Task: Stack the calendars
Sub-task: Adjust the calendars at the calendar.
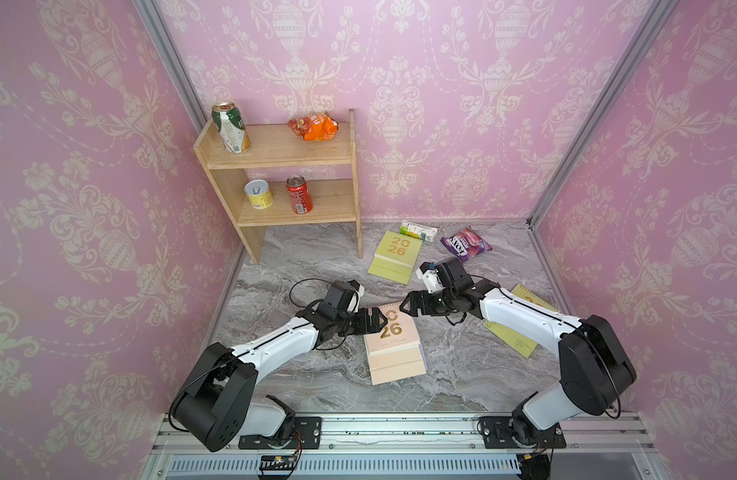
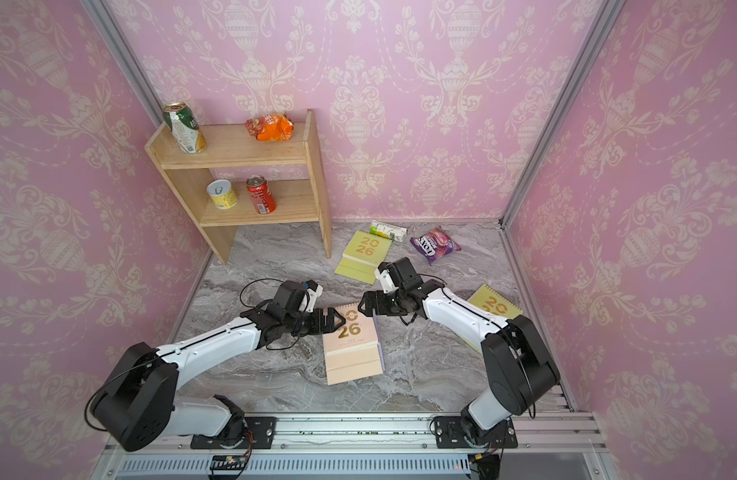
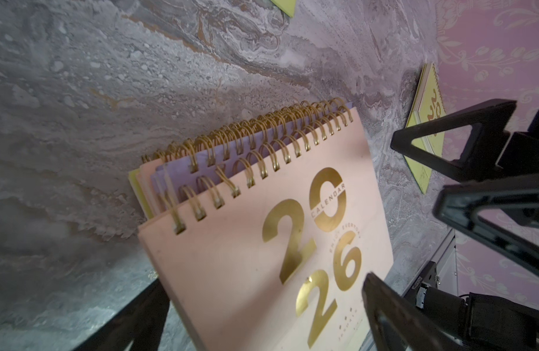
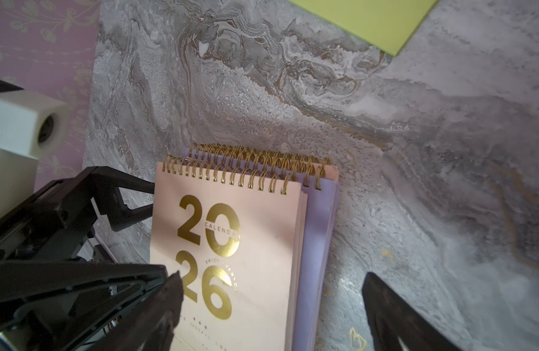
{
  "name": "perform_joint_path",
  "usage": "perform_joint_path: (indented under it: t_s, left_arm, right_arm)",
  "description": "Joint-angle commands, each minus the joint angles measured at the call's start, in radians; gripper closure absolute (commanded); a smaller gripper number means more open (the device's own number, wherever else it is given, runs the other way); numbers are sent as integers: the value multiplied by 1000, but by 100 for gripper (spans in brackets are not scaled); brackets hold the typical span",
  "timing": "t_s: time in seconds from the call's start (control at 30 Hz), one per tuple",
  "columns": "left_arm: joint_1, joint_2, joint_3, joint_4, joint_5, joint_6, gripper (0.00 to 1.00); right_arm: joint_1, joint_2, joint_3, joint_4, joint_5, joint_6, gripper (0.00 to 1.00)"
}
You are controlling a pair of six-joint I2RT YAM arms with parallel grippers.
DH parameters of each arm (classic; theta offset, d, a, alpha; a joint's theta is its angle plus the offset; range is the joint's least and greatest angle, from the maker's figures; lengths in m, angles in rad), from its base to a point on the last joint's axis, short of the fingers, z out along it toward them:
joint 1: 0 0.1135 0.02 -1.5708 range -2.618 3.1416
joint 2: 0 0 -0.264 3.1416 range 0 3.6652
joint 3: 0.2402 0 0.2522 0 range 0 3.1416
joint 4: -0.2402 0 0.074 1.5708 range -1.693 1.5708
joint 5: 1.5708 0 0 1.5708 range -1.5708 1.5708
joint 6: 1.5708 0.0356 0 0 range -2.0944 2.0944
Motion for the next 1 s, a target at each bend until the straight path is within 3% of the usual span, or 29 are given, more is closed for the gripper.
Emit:
perform_joint_path:
  t_s: [0.0,0.47,0.7,0.97]
  left_arm:
    - [-10,17,56,-5,-8,11,1]
    - [-22,35,86,-44,-29,11,1]
    - [-37,-28,49,-93,-65,5,1]
    - [-127,-92,30,-200,-94,-5,1]
  right_arm:
    - [-8,15,-15,8,-21,13,7]
    - [-11,21,-14,14,-27,14,7]
    - [-11,27,-15,13,-35,13,7]
    - [-11,36,-14,15,-40,12,7]
